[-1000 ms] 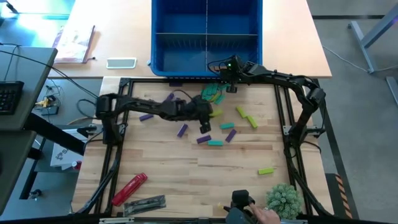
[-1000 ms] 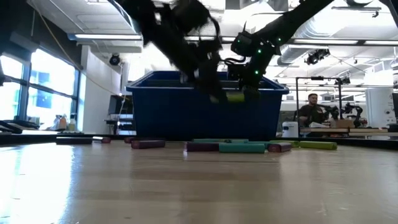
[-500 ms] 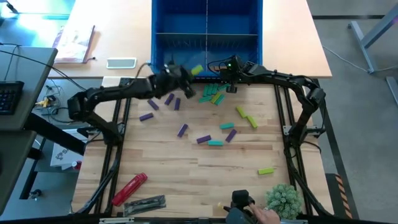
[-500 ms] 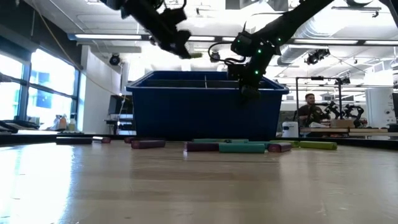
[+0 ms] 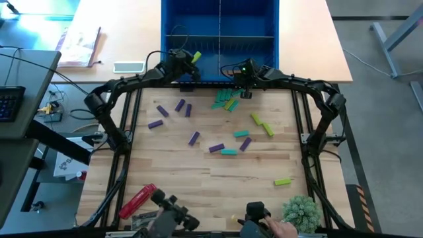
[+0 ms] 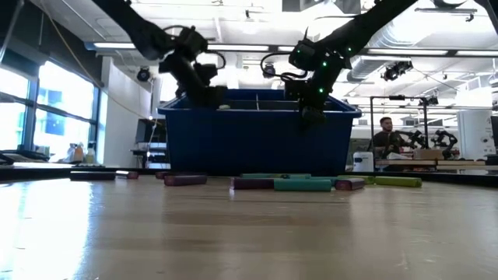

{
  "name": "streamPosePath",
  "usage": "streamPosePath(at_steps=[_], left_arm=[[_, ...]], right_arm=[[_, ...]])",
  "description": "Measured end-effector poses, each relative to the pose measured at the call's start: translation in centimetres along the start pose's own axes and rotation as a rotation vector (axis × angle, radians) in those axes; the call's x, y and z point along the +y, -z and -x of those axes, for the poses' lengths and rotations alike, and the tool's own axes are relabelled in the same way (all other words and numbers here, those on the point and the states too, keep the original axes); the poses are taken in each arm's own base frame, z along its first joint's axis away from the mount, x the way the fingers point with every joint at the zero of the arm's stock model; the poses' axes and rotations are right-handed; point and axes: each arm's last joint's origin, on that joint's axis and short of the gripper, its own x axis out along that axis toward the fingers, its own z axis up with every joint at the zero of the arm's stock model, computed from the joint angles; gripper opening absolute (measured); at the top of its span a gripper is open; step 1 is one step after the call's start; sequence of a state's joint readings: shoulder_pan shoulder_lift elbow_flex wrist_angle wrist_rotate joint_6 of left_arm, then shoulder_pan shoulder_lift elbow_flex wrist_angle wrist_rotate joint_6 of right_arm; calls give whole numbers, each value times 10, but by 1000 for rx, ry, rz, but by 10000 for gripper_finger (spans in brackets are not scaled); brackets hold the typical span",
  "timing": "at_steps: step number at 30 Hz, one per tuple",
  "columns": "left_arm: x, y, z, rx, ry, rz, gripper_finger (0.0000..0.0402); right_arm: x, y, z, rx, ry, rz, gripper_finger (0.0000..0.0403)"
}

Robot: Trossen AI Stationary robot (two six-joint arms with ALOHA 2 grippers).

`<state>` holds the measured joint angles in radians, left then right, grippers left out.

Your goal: Sort blocks

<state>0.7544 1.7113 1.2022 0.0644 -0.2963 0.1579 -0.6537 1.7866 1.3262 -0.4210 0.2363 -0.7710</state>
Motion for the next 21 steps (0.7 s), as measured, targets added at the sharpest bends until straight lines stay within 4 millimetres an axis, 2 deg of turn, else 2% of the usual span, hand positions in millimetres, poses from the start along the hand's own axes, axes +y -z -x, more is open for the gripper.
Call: streamPosePath(at_steps=[2,6,11,16,21], left_arm=[[2,3,-4,16,-9,15,83],[7,4,-5,19,-53,21,147],[11,-3,7,12,-52,-11,205],[10,-16,30,-34,71,-92,220],[4,-26,64,-76,321,-240,221]], right_arm=[[0,0,0,0,0,7,64],[0,0,0,0,1,12,64],[0,0,0,0,1,13,64],[0,0,0,0,0,13,64],[0,0,0,0,0,10,64]])
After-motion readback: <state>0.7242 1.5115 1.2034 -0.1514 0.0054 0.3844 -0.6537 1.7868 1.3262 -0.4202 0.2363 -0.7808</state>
